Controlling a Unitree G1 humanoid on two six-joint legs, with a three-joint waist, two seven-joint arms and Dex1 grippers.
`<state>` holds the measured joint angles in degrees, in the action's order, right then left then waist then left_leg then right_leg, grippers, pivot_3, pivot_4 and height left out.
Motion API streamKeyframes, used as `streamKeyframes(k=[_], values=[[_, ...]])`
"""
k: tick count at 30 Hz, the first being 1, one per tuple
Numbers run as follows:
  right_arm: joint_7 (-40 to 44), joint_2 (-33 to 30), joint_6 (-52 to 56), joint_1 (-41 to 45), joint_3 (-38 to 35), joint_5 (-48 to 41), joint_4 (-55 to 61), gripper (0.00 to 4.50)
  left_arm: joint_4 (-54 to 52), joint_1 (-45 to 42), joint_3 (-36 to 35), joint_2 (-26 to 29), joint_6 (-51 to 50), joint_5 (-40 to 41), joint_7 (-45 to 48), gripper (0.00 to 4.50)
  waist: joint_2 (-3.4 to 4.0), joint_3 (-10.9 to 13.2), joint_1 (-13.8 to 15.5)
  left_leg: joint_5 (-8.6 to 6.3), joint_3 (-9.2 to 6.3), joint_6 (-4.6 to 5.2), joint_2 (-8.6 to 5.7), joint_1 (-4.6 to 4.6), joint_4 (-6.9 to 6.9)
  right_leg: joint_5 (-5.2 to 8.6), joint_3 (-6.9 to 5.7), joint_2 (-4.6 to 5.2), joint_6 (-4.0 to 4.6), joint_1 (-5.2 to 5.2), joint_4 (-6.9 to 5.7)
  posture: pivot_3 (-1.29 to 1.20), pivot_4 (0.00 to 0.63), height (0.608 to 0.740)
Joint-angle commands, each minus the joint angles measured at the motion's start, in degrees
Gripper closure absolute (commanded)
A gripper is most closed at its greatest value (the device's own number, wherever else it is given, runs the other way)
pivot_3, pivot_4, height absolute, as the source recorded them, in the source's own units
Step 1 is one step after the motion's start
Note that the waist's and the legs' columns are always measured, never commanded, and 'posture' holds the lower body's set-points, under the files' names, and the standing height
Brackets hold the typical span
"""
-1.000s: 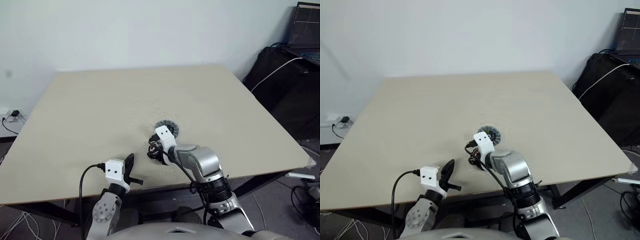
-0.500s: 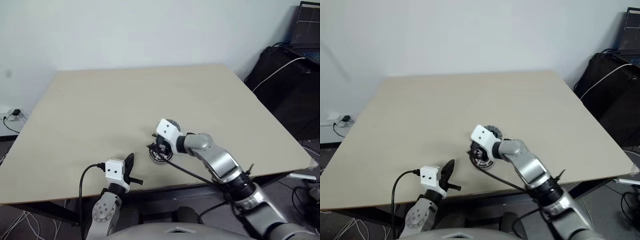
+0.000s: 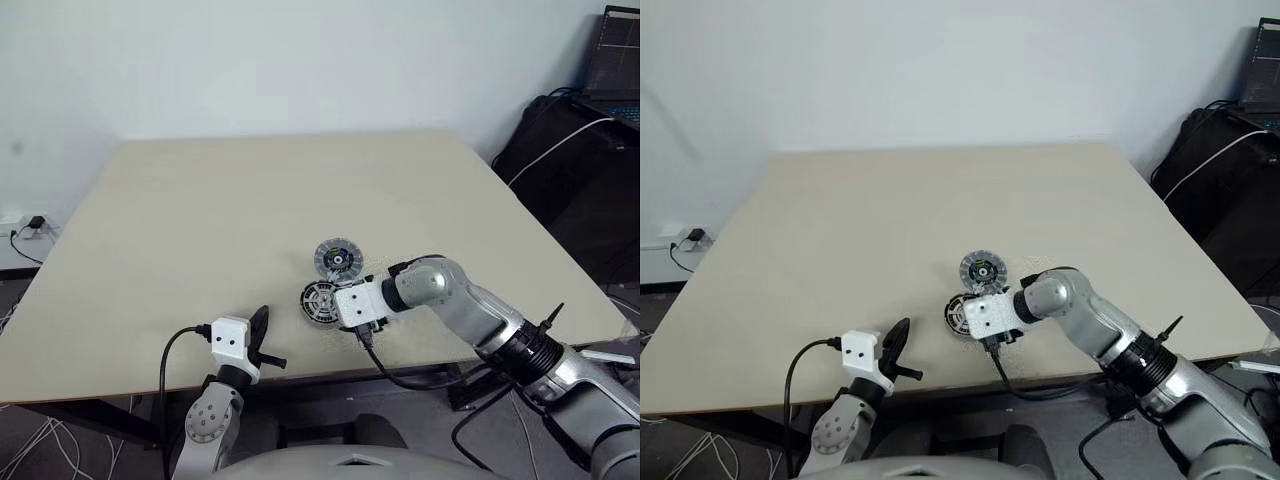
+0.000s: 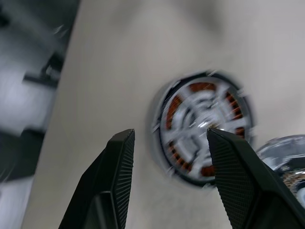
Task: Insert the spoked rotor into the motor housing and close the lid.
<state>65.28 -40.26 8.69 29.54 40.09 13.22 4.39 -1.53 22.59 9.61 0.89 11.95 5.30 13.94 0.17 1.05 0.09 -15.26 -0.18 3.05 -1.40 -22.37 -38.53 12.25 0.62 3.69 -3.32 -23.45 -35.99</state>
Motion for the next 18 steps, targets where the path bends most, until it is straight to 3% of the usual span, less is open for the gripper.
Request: streamKeyframes(k=[1, 14, 18], values=[[1.5, 0.3, -3.9, 2.6, 0.4, 3.6, -2.7, 1.93, -0.5, -0.6, 0.3, -0.3, 1.3, 0.0, 0.0, 4.5, 0.0, 0.0, 0.1, 0.0, 0.0, 0.0, 0.0, 0.0, -0.01, 0.0, 0.0, 0.0, 0.0, 0.0, -0.01, 0.0, 0.0, 0.74], [1.6, 5.5, -9.5, 4.6, 0.2, 9.4, -13.1, 1.93, -3.0, 0.0, 0.5, -0.5, 1.5, -0.2, -0.4, 4.5, 0.01, 0.0, 1.1, 0.0, 0.0, -0.01, -0.01, -0.03, -0.05, -0.19, 0.0, 0.01, 0.3, -0.01, -0.02, 0.0, 0.0, 0.74], [1.9, 6.2, -10.4, 4.5, 0.3, 10.1, -14.8, 2.86, -3.4, 0.0, 0.4, -0.1, 1.4, -0.7, -0.5, 4.5, 0.07, -0.1, 1.0, 0.0, 0.0, -0.01, 0.0, -0.02, -0.05, -0.2, 0.0, 0.0, 0.3, -0.01, -0.03, 0.0, 0.0, 0.74]])
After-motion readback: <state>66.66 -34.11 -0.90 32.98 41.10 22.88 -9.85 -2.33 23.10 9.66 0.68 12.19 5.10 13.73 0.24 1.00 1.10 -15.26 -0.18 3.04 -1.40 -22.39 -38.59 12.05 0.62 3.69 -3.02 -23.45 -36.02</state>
